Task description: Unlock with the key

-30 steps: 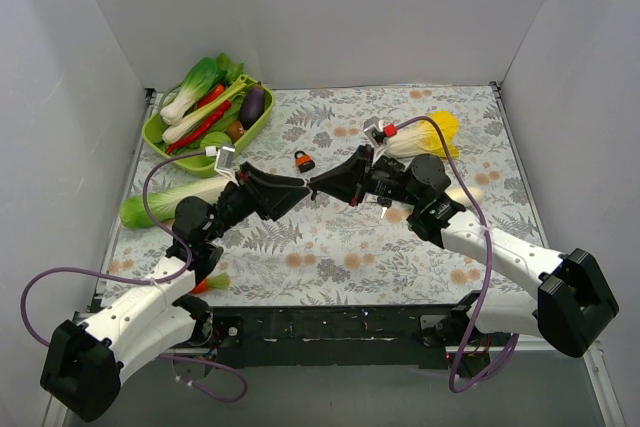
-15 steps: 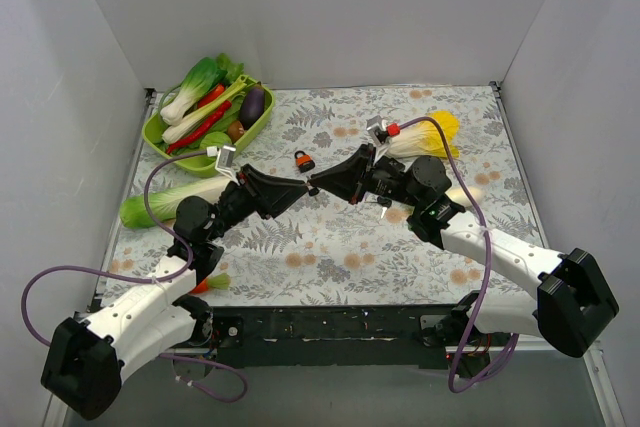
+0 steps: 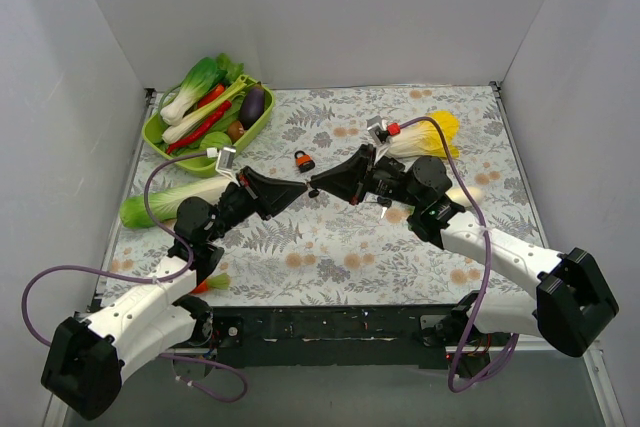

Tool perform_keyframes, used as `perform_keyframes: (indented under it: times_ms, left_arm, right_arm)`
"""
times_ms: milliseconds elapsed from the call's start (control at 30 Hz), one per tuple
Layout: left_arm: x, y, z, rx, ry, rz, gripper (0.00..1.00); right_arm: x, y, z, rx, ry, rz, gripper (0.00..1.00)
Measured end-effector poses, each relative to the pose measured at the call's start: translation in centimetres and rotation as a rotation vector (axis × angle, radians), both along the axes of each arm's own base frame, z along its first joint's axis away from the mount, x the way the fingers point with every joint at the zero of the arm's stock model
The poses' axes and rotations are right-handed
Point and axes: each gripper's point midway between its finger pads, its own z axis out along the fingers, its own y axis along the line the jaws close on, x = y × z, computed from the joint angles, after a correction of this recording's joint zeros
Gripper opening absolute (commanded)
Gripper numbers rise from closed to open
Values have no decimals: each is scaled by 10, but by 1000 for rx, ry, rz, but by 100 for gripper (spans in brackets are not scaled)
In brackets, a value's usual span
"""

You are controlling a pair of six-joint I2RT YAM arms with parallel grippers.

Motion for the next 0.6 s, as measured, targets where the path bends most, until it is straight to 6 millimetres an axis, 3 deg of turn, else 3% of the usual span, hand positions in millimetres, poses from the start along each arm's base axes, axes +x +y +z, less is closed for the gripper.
perform_keyframes:
  times_ms: [100, 200, 233, 267, 367, 600]
  left_arm:
    - [-2, 0, -1, 15, -18, -3, 0]
    - [-4, 1, -6, 46, -28, -2, 0]
    - [-5, 1, -8, 63, -32, -4, 0]
    - [-6, 0, -10, 81, -40, -7, 0]
    - [-7, -2, -13, 163, -57, -28, 0]
    - [-16, -9, -19, 366, -119, -135, 0]
  right_arm:
    - [-2, 1, -2, -4, 1, 18, 1]
    - [-3, 2, -7, -12, 7, 50, 37]
    - [-4, 2, -9, -18, 12, 62, 57]
    - [-5, 2, -13, -27, 23, 75, 63]
    - [-9, -2, -21, -48, 35, 117, 71]
    - [-17, -14, -29, -92, 1, 195, 73]
